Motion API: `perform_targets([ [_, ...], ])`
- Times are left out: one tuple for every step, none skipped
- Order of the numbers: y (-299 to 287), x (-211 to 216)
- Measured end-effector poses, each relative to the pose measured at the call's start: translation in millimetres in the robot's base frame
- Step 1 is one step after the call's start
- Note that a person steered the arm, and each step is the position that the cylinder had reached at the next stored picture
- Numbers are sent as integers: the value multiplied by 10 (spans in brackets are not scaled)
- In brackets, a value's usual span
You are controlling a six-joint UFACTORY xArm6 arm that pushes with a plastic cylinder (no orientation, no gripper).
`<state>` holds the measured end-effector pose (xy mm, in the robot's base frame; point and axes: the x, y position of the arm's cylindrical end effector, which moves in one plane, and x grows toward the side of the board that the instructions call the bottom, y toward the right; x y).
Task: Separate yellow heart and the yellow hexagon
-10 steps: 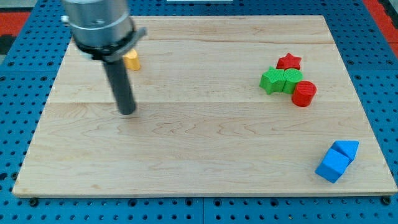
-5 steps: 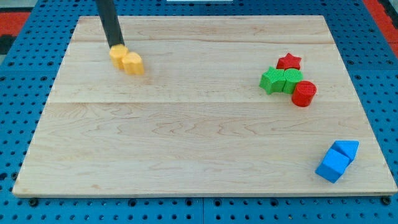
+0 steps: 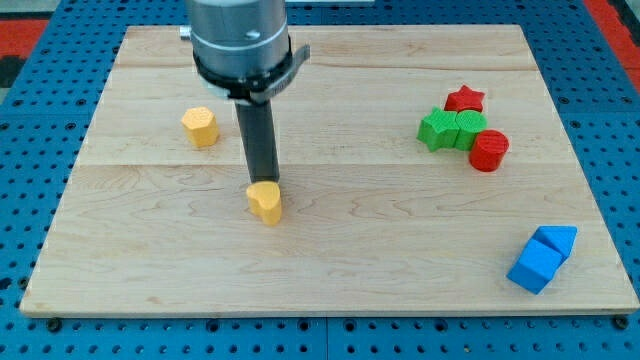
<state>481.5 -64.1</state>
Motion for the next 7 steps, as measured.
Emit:
perform_targets([
  [-272,-155],
  [-124,61],
  [104,160],
  [-120,46],
  [-102,384],
  [475,706],
  [-186,50],
])
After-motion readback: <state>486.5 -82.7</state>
